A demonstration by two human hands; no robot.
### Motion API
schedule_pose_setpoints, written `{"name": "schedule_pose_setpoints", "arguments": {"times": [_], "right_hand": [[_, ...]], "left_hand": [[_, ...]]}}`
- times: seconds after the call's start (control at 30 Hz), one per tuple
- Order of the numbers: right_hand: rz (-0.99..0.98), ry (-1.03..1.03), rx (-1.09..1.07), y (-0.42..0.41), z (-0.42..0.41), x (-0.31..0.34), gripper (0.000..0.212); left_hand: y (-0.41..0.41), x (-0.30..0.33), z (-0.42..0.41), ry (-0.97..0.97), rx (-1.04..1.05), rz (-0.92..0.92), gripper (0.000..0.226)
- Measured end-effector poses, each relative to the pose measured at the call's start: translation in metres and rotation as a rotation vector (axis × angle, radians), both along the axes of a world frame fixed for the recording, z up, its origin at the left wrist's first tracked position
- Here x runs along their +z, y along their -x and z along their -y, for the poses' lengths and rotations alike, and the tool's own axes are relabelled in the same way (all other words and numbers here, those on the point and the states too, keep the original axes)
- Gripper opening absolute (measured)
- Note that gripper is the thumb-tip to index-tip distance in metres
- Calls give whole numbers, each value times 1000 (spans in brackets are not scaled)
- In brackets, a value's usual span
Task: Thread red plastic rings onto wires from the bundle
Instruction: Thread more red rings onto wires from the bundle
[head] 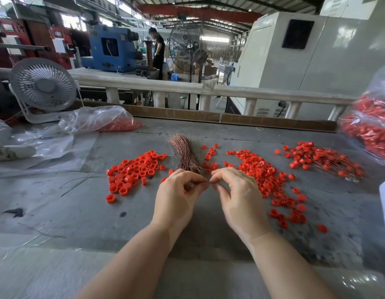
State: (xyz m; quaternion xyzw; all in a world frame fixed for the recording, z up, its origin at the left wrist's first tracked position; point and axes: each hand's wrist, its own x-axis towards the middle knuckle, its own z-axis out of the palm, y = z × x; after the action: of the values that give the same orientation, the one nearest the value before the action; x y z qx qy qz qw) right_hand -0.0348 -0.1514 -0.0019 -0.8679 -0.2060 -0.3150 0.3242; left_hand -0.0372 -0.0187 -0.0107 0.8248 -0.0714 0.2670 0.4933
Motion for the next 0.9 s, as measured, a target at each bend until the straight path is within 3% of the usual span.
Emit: {"name": "schedule_pose_setpoints", "arguments": {"times": [0.3,0.57,0.9], "right_hand": [[71,63,5,3,0,0,17],[66,51,-37,4,-1,1,19],[-59,-6,-29,3,0,2,15]], "left_hand": [[1,0,2,-122,83,11,5],[1,2,1,-77,96,-18,6],[2,2,1,-116,56,14,7]]}}
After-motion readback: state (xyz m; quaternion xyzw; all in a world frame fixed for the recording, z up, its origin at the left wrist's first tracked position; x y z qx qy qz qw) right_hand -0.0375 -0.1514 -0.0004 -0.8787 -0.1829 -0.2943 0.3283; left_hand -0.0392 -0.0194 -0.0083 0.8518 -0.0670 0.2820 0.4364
